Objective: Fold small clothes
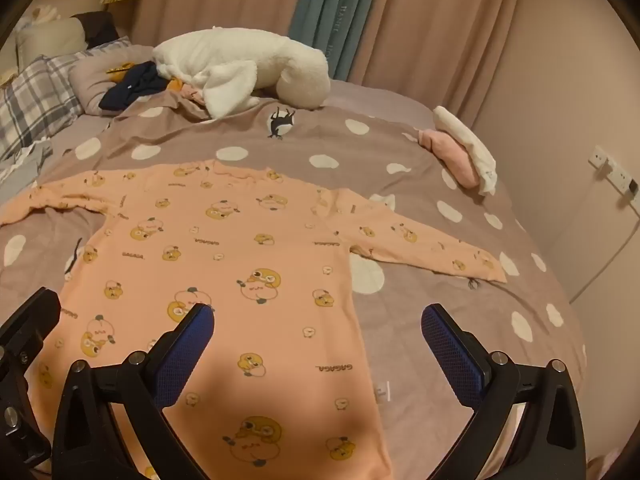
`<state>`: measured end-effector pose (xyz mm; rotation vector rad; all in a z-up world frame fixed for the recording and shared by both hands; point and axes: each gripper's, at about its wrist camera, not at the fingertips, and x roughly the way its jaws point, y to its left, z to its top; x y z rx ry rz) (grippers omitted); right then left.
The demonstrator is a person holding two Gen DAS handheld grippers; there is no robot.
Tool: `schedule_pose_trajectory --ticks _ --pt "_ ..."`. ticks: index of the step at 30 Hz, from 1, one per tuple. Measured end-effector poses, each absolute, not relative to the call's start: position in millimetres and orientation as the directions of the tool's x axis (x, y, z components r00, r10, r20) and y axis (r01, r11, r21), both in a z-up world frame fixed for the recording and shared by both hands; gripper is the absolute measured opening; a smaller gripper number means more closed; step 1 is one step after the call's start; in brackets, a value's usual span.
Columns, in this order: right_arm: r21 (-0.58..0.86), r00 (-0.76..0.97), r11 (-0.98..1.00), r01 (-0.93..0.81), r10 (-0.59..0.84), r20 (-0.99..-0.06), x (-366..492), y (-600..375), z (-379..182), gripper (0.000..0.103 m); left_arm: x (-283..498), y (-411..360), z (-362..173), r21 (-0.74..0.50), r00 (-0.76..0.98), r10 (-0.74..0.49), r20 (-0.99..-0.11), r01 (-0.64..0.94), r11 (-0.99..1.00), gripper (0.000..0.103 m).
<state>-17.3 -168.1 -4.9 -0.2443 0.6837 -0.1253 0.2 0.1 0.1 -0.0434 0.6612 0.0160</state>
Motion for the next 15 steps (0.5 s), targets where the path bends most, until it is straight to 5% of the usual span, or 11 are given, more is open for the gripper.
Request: schedule_pose_trajectory --ticks 15 --pt "-0.275 0.769 0.961 0.04 -0.205 -0.606 -16.0 -166.8 -7.9 0.103 1.1 5.8 0.1 -0.085 0.785 -0.041 -0.618 -0.014 0.996 0.103"
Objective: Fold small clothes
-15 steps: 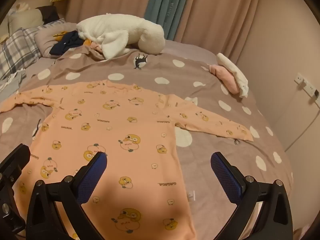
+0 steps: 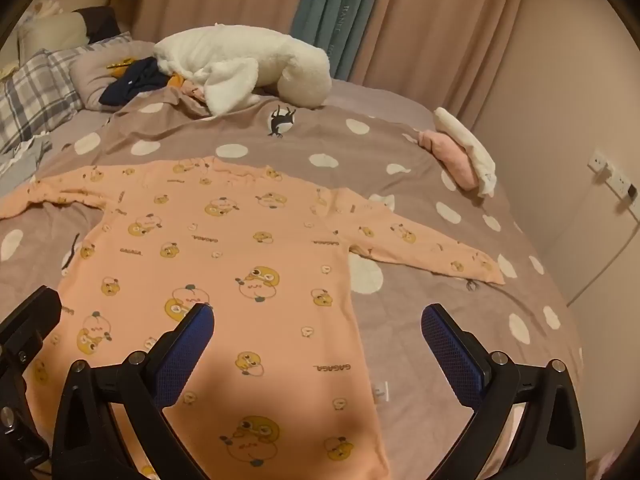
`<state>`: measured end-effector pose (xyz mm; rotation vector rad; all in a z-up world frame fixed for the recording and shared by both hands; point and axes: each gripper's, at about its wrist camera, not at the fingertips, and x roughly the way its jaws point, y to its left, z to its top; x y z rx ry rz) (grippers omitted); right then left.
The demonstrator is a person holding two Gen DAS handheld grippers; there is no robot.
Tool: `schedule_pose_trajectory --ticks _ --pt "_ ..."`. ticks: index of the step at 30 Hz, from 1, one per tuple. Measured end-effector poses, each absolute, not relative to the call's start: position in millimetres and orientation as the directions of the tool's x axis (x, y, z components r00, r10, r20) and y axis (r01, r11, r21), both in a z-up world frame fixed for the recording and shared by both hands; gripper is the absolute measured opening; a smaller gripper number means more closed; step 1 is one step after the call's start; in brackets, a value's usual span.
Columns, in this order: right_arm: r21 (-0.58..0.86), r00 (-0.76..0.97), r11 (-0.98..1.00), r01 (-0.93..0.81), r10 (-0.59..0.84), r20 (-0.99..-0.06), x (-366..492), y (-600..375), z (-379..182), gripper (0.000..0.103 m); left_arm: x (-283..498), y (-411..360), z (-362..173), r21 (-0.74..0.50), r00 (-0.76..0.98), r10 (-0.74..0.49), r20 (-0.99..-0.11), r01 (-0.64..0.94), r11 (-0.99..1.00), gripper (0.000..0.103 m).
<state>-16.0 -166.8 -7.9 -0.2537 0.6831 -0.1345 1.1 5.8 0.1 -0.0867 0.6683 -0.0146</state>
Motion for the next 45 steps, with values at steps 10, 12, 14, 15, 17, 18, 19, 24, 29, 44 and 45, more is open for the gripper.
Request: schedule_pose_trajectory --ticks 10,12,14,15,17,18,19,24,29,44,45 --pt "-0.283 0.767 0.958 0.037 -0.208 -0.607 -17.9 -164.5 -8.4 0.103 3.8 8.9 -3.3 -0.084 0.786 0.006 -0.618 -0.074 0.994 0.102" --pt "-0.284 0.766 0.958 0.035 -0.208 -0.608 -17.7 -165.2 -9.1 0.103 3.9 8.9 -3.4 -0.064 0.787 0.029 -0.617 -0.086 0.994 0.103" --pt "-0.292 0.765 0.956 0.032 -0.211 -0.608 -16.0 -166.1 -7.5 0.103 3.2 7.4 -3.2 -0.029 0.796 0.055 -0.603 -0.091 0.995 0.103" --pt "-0.296 0.765 0.955 0.031 -0.214 -0.607 -16.1 -165.7 -7.4 0.103 2.9 6.9 -3.5 -0.018 0.798 0.064 -0.6 -0.094 0.995 0.103" --pt "-0.301 0.765 0.953 0.032 -0.217 -0.606 -16.2 -165.9 -7.2 0.103 3.2 7.2 -4.1 -0.015 0.798 0.066 -0.599 -0.093 0.996 0.103" --pt "-0.302 0.766 0.953 0.031 -0.217 -0.606 -16.4 -165.6 -7.1 0.103 3.3 8.7 -4.0 -0.034 0.799 0.052 -0.599 -0.09 0.995 0.103" --pt "-0.303 0.766 0.952 0.03 -0.217 -0.605 -17.1 -165.0 -7.1 0.103 3.5 10.9 -4.2 -0.054 0.798 0.043 -0.602 -0.094 0.994 0.103" --pt "-0.304 0.766 0.952 0.037 -0.223 -0.603 -17.4 -165.6 -6.9 0.103 5.9 11.9 -4.7 -0.062 0.79 0.044 -0.612 -0.103 0.993 0.103" --pt "-0.3 0.762 0.953 0.047 -0.228 -0.606 -15.7 -168.7 -6.4 0.103 7.8 14.1 -7.2 -0.065 0.781 0.051 -0.622 -0.117 0.991 0.103" --pt "-0.307 0.759 0.95 0.056 -0.24 -0.605 -14.8 -169.3 -6.7 0.103 10.8 11.8 -11.2 -0.071 0.765 0.061 -0.641 -0.138 0.988 0.102" --pt "-0.308 0.759 0.95 0.056 -0.241 -0.605 -15.0 -169.3 -6.8 0.103 10.3 11.1 -10.9 -0.065 0.765 0.065 -0.64 -0.138 0.988 0.102"
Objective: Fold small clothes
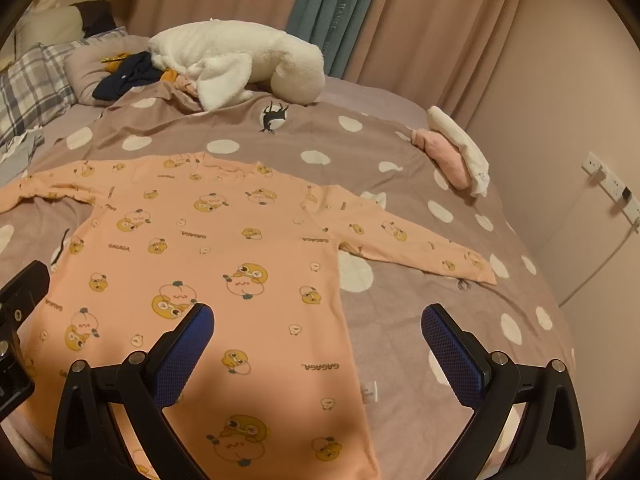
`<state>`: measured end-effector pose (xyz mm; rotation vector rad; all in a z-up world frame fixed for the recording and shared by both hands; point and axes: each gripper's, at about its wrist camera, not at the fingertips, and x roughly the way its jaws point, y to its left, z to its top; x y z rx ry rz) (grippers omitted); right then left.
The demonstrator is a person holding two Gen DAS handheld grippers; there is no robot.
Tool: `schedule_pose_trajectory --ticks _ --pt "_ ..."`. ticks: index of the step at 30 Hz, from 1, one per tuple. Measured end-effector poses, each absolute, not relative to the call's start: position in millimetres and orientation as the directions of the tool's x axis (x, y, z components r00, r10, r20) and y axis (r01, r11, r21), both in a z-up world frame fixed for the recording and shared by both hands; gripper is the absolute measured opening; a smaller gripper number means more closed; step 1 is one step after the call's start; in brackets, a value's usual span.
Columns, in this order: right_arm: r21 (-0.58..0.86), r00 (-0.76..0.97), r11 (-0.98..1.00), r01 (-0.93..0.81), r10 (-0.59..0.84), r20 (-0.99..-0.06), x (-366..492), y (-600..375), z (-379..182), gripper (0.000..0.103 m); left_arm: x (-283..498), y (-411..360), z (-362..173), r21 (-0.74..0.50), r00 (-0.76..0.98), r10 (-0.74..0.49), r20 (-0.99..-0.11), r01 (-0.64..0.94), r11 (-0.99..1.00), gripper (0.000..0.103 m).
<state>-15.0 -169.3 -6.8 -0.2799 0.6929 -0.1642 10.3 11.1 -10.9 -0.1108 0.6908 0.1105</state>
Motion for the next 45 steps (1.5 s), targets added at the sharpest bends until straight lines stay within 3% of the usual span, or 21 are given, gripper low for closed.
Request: schedule_pose_trajectory --ticks 25,45 --pt "-0.279 0.748 0.96 0.033 -0.209 -0.63 -12.6 -172.7 -9.7 0.103 5.8 -1.7 -10.1 0.07 0.781 0.148 -0.606 -0.133 0.989 0.102" --pt "-0.311 0.758 0.948 0.06 -0.246 -0.604 -19.7 -166.0 -5.5 0.103 0.6 4.1 -13.1 0.061 0.759 0.156 -0.632 -0.152 0.987 0.102"
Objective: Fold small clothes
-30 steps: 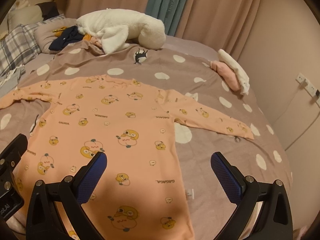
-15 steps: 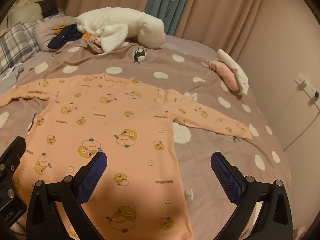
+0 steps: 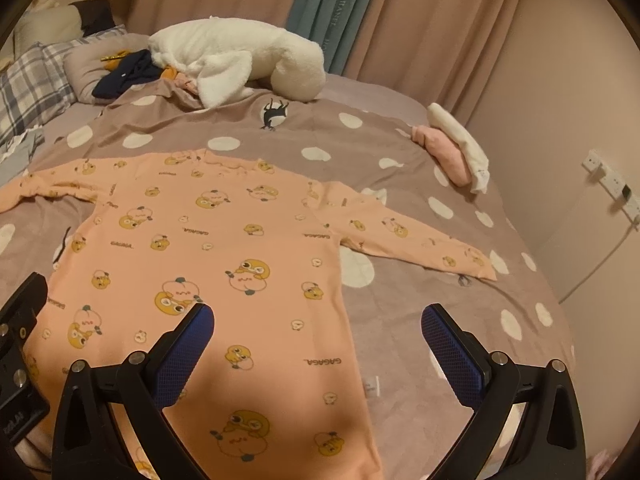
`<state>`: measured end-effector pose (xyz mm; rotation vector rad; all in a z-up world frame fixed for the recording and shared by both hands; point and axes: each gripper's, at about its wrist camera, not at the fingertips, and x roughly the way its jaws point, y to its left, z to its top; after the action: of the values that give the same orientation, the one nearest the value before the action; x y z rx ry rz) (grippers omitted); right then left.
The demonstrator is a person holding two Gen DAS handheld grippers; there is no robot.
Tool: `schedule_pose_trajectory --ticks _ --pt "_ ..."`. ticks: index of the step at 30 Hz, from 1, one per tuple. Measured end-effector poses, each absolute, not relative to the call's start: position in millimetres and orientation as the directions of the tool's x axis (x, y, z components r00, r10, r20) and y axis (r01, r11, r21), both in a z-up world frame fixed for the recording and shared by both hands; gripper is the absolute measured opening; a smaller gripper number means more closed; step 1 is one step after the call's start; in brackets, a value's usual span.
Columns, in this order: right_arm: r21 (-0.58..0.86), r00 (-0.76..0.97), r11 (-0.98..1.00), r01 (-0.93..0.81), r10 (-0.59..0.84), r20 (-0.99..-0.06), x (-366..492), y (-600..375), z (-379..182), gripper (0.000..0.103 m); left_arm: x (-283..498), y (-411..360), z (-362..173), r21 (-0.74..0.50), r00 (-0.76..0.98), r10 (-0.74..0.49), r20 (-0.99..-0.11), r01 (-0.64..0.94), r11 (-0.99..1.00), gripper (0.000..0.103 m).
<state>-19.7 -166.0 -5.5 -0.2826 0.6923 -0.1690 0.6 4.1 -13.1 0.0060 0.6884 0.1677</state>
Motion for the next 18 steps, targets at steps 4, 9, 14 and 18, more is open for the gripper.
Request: schedule_pose_trajectory --ticks 4,9,14,18 --pt "-0.315 0.774 0.947 0.058 -0.242 -0.585 -29.6 -162.6 -1.8 0.103 -8.6 7.5 -12.8 0.076 0.762 0.176 -0.623 -0.166 0.983 0.103" --pt "-0.293 0.784 0.955 0.042 -0.213 -0.583 -32.3 -158.3 0.6 0.103 -15.6 14.2 -12.8 0.086 0.766 0.191 -0.613 -0.176 0.981 0.102" --pt "-0.309 0.788 0.951 0.023 -0.207 -0.579 -29.8 -150.9 -2.6 0.103 -14.5 22.9 -13.1 0.042 0.769 0.168 -0.616 -0.18 0.983 0.103" --pt "-0.317 0.784 0.948 0.019 -0.21 -0.584 -24.5 -147.9 -5.9 0.103 -10.0 22.2 -14.6 0.048 0.763 0.17 -0.624 -0.179 0.983 0.103"
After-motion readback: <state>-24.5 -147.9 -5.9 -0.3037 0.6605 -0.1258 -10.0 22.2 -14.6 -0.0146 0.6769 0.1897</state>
